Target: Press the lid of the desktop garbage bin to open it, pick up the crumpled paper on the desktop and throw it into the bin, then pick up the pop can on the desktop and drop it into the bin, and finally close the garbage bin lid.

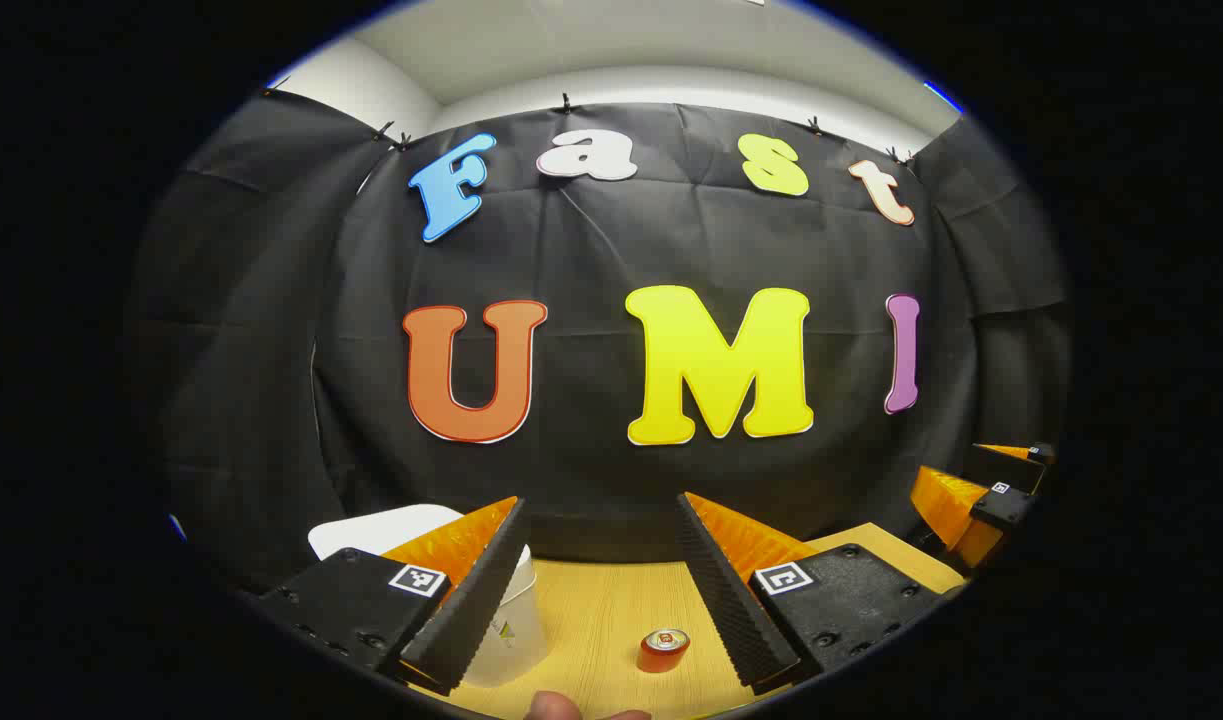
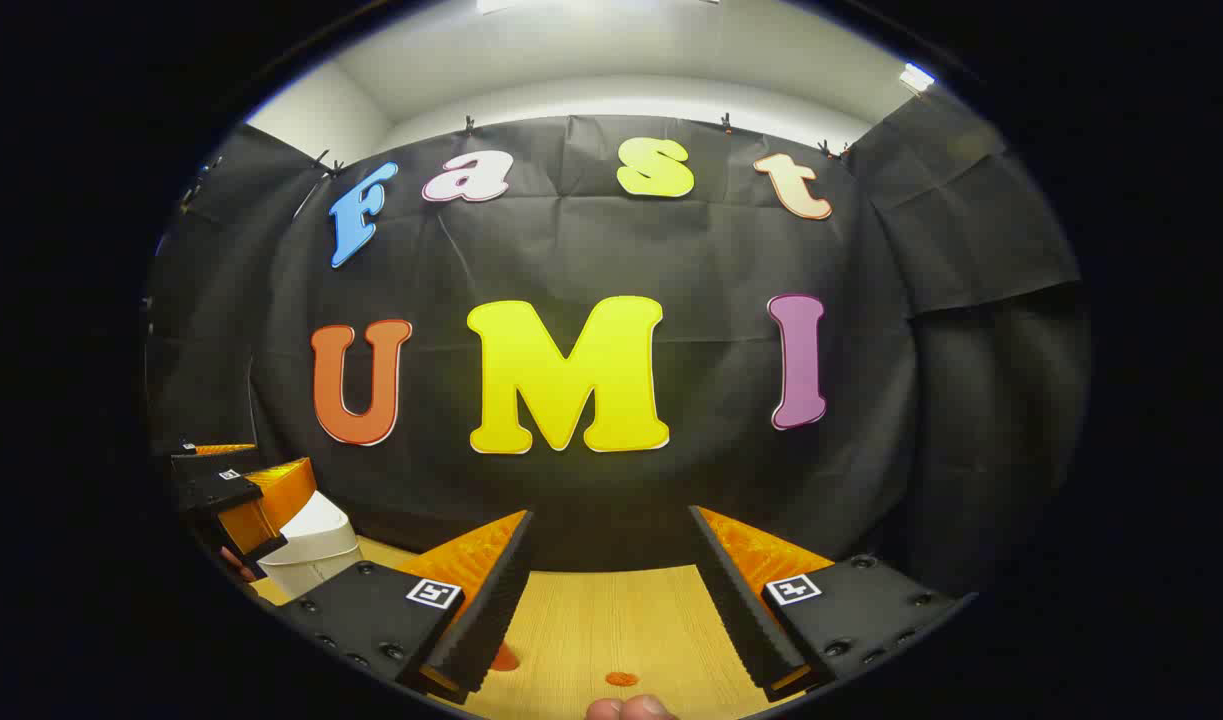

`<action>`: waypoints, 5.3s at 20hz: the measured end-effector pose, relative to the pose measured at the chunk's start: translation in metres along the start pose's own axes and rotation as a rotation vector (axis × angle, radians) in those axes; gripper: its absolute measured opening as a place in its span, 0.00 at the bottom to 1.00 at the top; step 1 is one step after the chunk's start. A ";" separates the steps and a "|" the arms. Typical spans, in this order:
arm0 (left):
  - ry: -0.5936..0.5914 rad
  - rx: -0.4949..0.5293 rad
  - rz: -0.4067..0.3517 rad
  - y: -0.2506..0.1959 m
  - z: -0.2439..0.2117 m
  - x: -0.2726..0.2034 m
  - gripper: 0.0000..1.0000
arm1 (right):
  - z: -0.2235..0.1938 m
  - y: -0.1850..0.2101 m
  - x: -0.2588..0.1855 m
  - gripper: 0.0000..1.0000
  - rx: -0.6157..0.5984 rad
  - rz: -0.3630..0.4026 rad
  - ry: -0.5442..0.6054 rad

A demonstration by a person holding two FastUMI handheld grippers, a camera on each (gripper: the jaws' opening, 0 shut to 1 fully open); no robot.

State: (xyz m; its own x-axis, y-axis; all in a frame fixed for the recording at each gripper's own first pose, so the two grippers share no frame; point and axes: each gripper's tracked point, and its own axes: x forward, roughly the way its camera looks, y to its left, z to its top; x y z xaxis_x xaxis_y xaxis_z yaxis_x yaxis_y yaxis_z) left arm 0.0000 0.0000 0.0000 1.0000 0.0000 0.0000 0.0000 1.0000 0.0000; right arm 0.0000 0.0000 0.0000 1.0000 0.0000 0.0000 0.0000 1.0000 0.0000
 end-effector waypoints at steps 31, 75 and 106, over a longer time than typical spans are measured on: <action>0.026 -0.021 -0.017 -0.015 -0.010 0.009 0.96 | 0.001 -0.018 -0.002 0.94 -0.008 -0.022 -0.007; 0.304 -0.088 0.526 0.151 -0.116 0.061 0.03 | 0.004 -0.027 0.006 0.94 -0.095 0.009 0.011; 0.139 -0.143 0.107 0.048 -0.031 0.024 0.15 | 0.013 -0.043 -0.012 0.94 -0.037 0.006 -0.025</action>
State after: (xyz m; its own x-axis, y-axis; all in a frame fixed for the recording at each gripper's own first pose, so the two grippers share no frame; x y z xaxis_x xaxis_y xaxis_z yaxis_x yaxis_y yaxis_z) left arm 0.0238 0.0484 -0.0307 0.9847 0.0959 -0.1453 -0.1157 0.9842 -0.1342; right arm -0.0118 -0.0427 0.0131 0.9997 0.0062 0.0245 -0.0053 0.9993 -0.0367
